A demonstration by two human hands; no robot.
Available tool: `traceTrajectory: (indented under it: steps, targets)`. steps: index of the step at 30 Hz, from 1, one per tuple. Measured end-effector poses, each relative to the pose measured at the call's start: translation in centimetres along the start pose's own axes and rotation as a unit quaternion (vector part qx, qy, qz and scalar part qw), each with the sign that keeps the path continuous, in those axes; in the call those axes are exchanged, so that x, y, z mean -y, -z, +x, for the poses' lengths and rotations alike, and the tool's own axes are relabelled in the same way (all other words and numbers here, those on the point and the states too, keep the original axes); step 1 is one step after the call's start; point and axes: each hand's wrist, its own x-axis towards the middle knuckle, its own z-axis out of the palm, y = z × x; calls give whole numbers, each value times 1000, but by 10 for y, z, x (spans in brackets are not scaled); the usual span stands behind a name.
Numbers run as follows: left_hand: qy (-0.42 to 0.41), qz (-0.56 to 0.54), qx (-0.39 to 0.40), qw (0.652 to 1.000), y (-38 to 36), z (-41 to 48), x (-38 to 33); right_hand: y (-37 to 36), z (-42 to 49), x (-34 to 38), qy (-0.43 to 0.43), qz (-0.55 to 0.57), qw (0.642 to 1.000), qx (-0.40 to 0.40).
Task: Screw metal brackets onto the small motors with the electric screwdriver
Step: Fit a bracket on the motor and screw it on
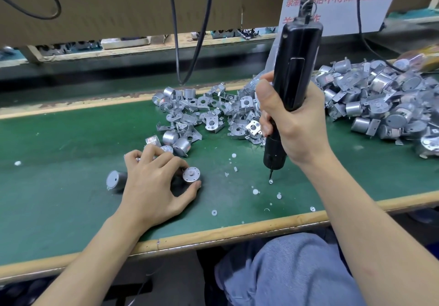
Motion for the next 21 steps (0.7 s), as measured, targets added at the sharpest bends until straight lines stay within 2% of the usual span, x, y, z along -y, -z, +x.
traceTrajectory:
  steps: [21]
  targets:
    - [-4, -14, -8, 1000, -2, -1, 2, 1, -5, 2, -1, 6, 1000, -6]
